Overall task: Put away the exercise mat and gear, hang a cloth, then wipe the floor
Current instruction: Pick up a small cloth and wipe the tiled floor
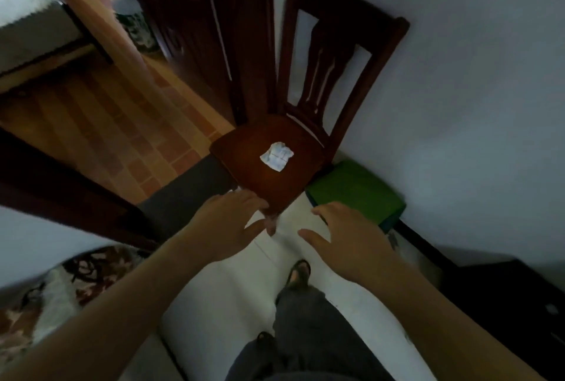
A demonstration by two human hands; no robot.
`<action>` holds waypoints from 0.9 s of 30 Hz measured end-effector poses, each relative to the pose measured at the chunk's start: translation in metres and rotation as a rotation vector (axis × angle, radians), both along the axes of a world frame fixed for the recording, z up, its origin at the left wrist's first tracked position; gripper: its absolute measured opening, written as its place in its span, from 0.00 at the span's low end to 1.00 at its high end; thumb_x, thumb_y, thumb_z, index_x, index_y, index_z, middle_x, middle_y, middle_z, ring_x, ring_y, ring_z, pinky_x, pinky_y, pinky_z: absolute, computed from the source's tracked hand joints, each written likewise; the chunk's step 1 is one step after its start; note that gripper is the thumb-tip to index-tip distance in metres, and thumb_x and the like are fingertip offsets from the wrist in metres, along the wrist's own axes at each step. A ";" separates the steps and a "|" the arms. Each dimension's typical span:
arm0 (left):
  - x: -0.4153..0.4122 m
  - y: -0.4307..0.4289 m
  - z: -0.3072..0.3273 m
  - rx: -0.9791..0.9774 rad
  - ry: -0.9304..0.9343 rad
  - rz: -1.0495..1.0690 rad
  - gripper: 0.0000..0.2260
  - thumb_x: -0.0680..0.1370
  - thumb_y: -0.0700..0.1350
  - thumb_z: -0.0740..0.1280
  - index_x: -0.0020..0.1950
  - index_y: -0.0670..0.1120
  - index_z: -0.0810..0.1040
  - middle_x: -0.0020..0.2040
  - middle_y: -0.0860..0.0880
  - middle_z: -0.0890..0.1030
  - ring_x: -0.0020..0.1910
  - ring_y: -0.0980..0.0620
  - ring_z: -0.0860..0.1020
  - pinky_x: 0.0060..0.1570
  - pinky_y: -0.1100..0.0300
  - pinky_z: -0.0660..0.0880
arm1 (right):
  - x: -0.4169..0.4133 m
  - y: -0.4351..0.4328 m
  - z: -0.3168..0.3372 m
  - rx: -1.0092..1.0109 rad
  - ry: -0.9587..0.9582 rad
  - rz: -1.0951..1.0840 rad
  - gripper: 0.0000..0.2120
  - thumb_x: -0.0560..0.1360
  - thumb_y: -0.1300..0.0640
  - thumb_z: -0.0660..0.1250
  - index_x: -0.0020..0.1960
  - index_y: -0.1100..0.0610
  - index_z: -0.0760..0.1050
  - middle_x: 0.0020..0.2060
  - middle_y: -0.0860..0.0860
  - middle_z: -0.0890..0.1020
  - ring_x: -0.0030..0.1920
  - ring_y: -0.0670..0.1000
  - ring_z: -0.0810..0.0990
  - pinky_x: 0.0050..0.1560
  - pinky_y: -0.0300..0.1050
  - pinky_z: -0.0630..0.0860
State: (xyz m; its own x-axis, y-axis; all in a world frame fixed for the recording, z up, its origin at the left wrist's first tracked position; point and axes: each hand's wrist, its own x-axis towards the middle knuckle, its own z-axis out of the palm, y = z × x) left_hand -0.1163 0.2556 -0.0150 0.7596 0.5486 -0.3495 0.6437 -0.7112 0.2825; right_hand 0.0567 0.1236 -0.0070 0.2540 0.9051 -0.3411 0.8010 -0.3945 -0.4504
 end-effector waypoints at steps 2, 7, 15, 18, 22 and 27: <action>0.023 0.047 -0.007 0.040 -0.034 -0.070 0.28 0.75 0.64 0.49 0.65 0.50 0.73 0.61 0.51 0.77 0.59 0.53 0.75 0.60 0.52 0.72 | 0.019 0.030 -0.010 0.054 0.066 -0.024 0.24 0.76 0.40 0.60 0.66 0.52 0.67 0.63 0.49 0.72 0.62 0.50 0.70 0.62 0.49 0.69; 0.083 0.141 -0.022 0.052 0.021 -0.101 0.22 0.77 0.61 0.52 0.61 0.50 0.73 0.57 0.51 0.77 0.54 0.53 0.75 0.55 0.51 0.74 | 0.066 0.116 -0.029 0.065 0.124 -0.051 0.25 0.76 0.41 0.61 0.68 0.53 0.66 0.65 0.49 0.70 0.63 0.49 0.70 0.63 0.46 0.68; 0.123 0.243 -0.021 0.032 0.031 -0.196 0.30 0.73 0.63 0.42 0.66 0.53 0.70 0.63 0.54 0.73 0.61 0.54 0.72 0.63 0.51 0.68 | 0.123 0.232 -0.031 0.066 0.118 -0.090 0.25 0.75 0.40 0.62 0.67 0.52 0.67 0.63 0.49 0.71 0.54 0.49 0.73 0.57 0.49 0.72; 0.142 0.278 -0.028 0.002 0.049 -0.271 0.34 0.70 0.64 0.39 0.68 0.52 0.67 0.64 0.53 0.72 0.62 0.54 0.71 0.64 0.51 0.66 | 0.138 0.257 -0.039 0.040 0.097 -0.156 0.26 0.75 0.39 0.61 0.68 0.52 0.65 0.65 0.49 0.69 0.55 0.50 0.73 0.58 0.49 0.71; 0.172 0.324 -0.052 -0.041 0.129 -0.445 0.28 0.75 0.63 0.48 0.71 0.52 0.63 0.68 0.52 0.69 0.66 0.53 0.68 0.67 0.48 0.64 | 0.136 0.273 -0.061 -0.051 0.111 -0.278 0.27 0.76 0.41 0.61 0.69 0.53 0.64 0.66 0.50 0.68 0.60 0.51 0.71 0.60 0.51 0.71; 0.201 0.384 -0.077 -0.058 0.214 -0.633 0.22 0.79 0.57 0.56 0.72 0.53 0.61 0.70 0.52 0.66 0.68 0.53 0.66 0.69 0.47 0.62 | 0.115 0.300 -0.088 -0.138 0.150 -0.513 0.26 0.76 0.41 0.60 0.69 0.53 0.64 0.66 0.52 0.68 0.62 0.52 0.71 0.61 0.50 0.70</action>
State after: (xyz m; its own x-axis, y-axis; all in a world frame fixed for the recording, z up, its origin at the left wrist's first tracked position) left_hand 0.0849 0.6397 -0.0920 0.8395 -0.0044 -0.5433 0.1529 -0.9576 0.2441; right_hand 0.1713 0.4235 -0.0953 0.5900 0.6224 -0.5143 0.4214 -0.7808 -0.4614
